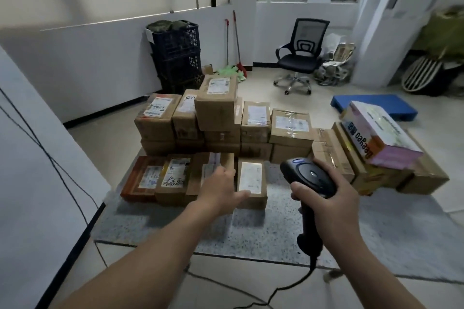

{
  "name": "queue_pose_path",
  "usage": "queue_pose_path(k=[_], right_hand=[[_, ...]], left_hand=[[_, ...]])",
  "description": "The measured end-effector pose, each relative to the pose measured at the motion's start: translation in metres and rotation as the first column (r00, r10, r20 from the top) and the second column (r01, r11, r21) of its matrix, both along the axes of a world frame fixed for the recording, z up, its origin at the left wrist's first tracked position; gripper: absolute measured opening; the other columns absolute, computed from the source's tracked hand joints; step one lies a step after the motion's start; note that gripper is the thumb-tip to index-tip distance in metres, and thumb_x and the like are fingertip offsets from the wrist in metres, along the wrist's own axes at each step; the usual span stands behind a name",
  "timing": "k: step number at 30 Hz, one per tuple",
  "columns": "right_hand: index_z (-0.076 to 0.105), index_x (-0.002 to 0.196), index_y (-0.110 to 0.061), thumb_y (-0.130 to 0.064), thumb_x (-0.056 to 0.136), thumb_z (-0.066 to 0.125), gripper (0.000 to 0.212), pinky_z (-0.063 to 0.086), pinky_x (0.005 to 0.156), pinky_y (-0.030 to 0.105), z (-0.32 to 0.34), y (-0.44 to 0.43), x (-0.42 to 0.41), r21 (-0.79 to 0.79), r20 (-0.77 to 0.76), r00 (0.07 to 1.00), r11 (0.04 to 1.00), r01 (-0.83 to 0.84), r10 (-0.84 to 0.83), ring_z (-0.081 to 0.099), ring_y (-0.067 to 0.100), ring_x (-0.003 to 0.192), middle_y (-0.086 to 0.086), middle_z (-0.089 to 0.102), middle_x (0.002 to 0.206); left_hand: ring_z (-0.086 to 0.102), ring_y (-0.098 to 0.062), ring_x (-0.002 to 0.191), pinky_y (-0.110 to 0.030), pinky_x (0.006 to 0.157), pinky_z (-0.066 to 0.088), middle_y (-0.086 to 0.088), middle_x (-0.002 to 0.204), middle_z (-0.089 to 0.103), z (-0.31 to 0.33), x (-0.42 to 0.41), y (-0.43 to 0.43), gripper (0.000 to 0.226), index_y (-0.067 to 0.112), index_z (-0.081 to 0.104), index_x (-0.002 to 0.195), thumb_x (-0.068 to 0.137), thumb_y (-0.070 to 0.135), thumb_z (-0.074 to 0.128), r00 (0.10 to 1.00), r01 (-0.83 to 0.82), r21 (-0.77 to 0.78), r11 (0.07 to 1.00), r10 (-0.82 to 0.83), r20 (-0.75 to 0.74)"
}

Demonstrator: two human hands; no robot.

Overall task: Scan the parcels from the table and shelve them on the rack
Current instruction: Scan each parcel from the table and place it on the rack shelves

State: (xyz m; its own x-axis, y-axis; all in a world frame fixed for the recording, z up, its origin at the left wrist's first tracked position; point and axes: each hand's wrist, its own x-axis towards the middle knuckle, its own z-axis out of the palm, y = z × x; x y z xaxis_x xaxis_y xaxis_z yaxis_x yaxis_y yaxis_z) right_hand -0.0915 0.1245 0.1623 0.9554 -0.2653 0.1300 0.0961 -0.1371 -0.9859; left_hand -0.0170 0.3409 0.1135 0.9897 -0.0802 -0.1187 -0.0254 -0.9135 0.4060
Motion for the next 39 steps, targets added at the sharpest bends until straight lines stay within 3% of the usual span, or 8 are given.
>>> queue_pose_path(k=[6,11,14,20,27,35,39], right_hand=[[0.06,0.136,-0.026,-0.045,0.054,0.086,0.088,0.062,0.082,0.055,-0.029,-0.027,0.054,0.014,-0.09,0.994,0.998,-0.053,0.054,0.074,0.022,0.094,-0.005,0.07,0.112],[0.058,0.139,-0.022,-0.041,0.055,0.086,0.09,0.063,0.081,0.051,-0.046,-0.051,0.096,0.033,-0.151,0.984,0.995,-0.09,0.094,0.074,0.02,0.093,-0.004,0.071,0.11],[0.059,0.138,-0.021,-0.032,0.059,0.086,0.084,0.063,0.08,0.05,-0.057,-0.062,0.118,0.023,-0.181,0.976,0.993,-0.12,0.122,0.072,0.016,0.095,-0.004,0.071,0.108],[0.059,0.137,-0.025,-0.05,0.05,0.083,0.094,0.064,0.079,0.047,-0.075,-0.076,0.144,0.028,-0.224,0.962,0.988,-0.152,0.154,0.073,0.017,0.094,-0.005,0.07,0.11],[0.059,0.137,-0.025,-0.052,0.051,0.082,0.093,0.063,0.078,0.041,-0.081,-0.078,0.152,0.027,-0.239,0.955,0.984,-0.177,0.178,0.074,0.02,0.094,-0.002,0.072,0.111],[0.059,0.137,-0.025,-0.05,0.051,0.082,0.093,0.063,0.078,0.042,-0.073,-0.065,0.122,0.029,-0.228,0.961,0.987,-0.155,0.158,0.074,0.02,0.095,-0.002,0.072,0.11],[0.058,0.137,-0.023,-0.036,0.057,0.085,0.085,0.063,0.082,0.047,-0.065,-0.054,0.087,0.029,-0.214,0.969,0.993,-0.118,0.122,0.073,0.02,0.096,-0.006,0.07,0.11]], left_hand=[[0.05,-0.02,0.121,-0.029,0.089,0.041,-0.002,0.138,0.049,-0.046,0.044,-0.04,0.074,0.021,0.047,0.143,0.084,0.057,0.072,0.992,-0.042,-0.073,0.996,0.033,-0.12],[0.047,-0.025,0.128,-0.036,0.105,0.041,-0.007,0.146,0.042,-0.075,0.079,-0.074,0.078,0.014,0.044,0.147,0.086,0.053,0.072,0.97,-0.148,-0.047,0.988,0.136,-0.201],[0.048,-0.027,0.129,-0.038,0.107,0.043,-0.008,0.15,0.037,-0.094,0.094,-0.086,0.076,0.014,0.046,0.145,0.085,0.051,0.074,0.953,-0.217,-0.062,0.974,0.197,-0.232],[0.046,-0.026,0.124,-0.041,0.104,0.047,-0.007,0.147,0.03,-0.125,0.105,-0.091,0.068,0.016,0.051,0.133,0.081,0.053,0.076,0.917,-0.301,0.001,0.954,0.29,-0.274],[0.04,-0.034,0.133,-0.046,0.103,0.049,-0.01,0.158,0.013,-0.138,0.109,-0.096,0.08,0.023,0.036,0.134,0.076,0.053,0.082,0.892,-0.356,0.029,0.934,0.349,-0.288],[0.038,-0.033,0.129,-0.045,0.102,0.048,-0.009,0.149,0.019,-0.142,0.065,-0.097,0.08,0.031,0.032,0.134,0.073,0.046,0.082,0.916,-0.209,0.054,0.976,0.215,-0.34],[0.035,-0.035,0.13,-0.047,0.103,0.046,-0.008,0.15,0.018,-0.144,0.022,-0.086,0.078,0.033,0.035,0.129,0.068,0.049,0.081,0.927,-0.122,0.045,0.992,0.13,-0.352]])
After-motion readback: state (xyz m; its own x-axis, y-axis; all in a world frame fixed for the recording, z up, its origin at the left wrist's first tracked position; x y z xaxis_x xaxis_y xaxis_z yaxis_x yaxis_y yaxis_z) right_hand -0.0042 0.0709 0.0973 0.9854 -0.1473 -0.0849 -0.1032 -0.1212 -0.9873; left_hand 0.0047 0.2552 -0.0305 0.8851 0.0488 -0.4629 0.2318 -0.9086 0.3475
